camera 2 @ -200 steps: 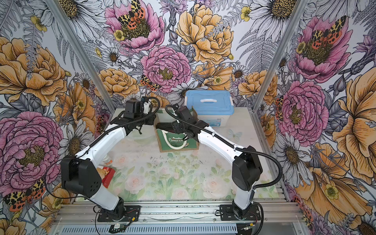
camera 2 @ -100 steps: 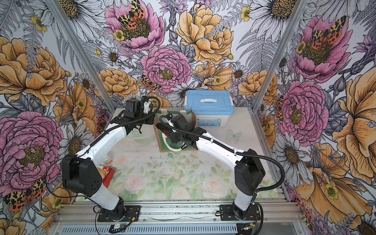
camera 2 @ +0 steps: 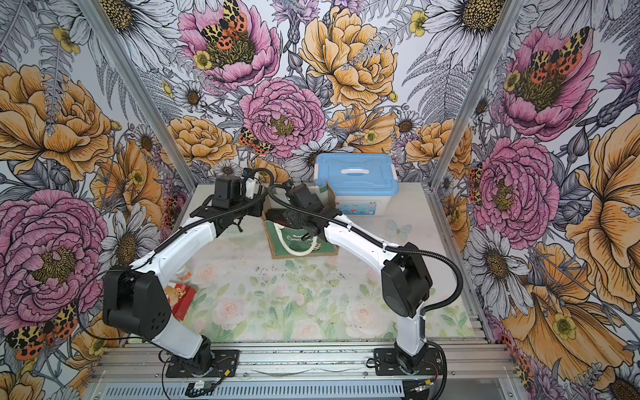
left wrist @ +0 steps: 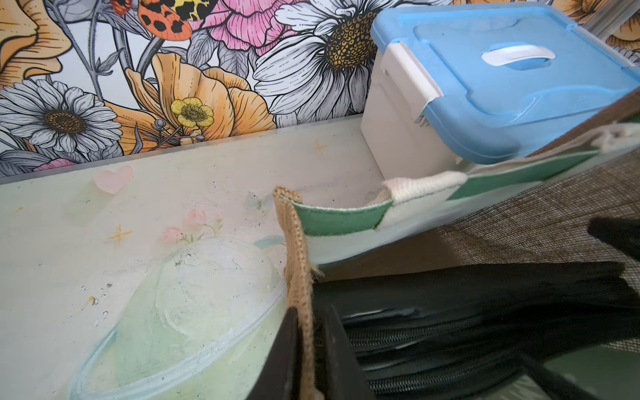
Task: Remove the ping pong set from the canvas bag
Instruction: Pick up the ping pong set from the canvas bag.
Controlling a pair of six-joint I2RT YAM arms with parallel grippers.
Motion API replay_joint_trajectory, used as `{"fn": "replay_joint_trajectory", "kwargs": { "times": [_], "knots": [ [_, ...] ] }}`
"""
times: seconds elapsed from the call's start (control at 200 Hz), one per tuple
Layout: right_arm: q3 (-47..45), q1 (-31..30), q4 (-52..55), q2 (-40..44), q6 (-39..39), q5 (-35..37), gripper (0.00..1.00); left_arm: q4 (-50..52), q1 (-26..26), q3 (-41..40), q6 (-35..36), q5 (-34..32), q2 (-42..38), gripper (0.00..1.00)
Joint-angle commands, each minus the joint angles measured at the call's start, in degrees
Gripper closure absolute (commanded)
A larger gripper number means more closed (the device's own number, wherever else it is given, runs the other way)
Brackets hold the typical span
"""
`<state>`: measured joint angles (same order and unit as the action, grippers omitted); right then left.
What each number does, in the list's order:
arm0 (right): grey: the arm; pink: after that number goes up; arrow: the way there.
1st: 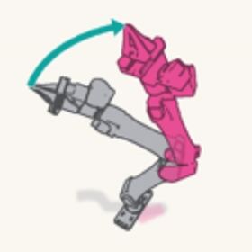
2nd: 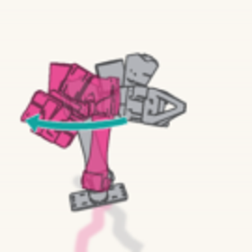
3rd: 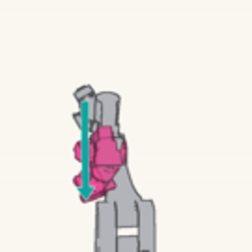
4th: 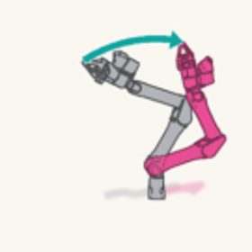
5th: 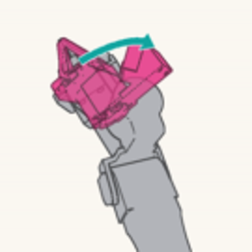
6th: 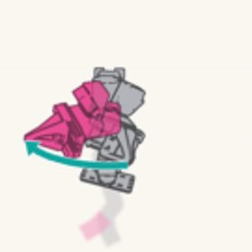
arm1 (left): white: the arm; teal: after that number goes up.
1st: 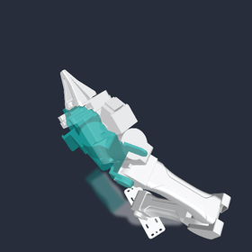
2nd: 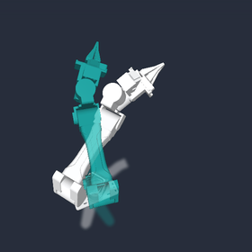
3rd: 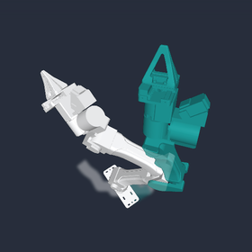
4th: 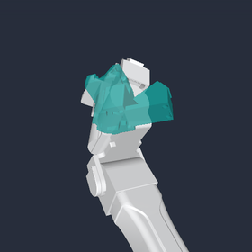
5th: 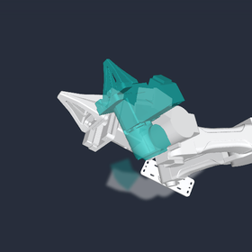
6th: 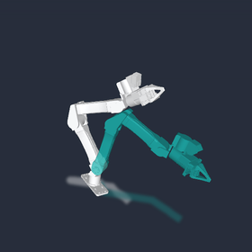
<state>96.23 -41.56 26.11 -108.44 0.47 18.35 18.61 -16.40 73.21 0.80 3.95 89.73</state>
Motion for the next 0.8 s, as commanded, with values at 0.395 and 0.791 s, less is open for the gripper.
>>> {"fn": "replay_joint_trajectory", "kwargs": {
  "times": [0.395,0.791],
  "knots": [
    [0.3,2.8,-0.7,-1.1,-1.4,-8.6,0.22,-2.6,-2.3,-7.3,4.7,-2.5,-4.6,0.81],
    [0.7,3.4,-0.3,-5.0,-1.5,-8.2,0.24,-3.8,-3.2,-10.4,5.2,-2.7,-6.0,0.8]
  ]
}}
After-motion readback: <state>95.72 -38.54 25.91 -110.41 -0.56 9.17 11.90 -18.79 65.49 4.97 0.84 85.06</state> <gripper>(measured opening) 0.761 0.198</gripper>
